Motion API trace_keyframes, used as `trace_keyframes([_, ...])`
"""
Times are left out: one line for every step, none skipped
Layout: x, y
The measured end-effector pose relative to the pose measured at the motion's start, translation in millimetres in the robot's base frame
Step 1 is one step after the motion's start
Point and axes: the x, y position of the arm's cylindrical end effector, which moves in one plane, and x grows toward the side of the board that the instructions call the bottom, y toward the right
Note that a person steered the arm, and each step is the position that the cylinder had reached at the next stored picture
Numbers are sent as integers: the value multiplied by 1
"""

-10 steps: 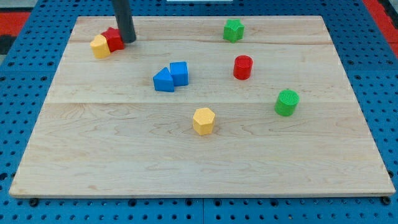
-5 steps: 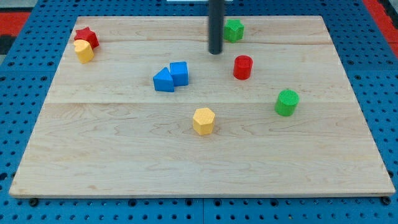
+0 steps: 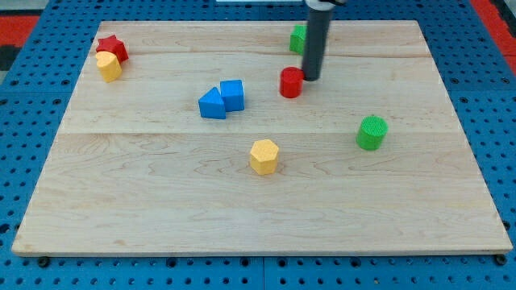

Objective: Push the red circle to the right of the red star

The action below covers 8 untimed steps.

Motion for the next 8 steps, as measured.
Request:
trace_keyframes([6, -23])
trace_keyframes([9, -3])
trace_keyframes([34, 0])
trace_keyframes([41, -22])
trace_keyframes([21, -63])
trace_keyframes([-6, -106])
trace_keyframes([-25, -154])
trace_keyframes([-29, -178])
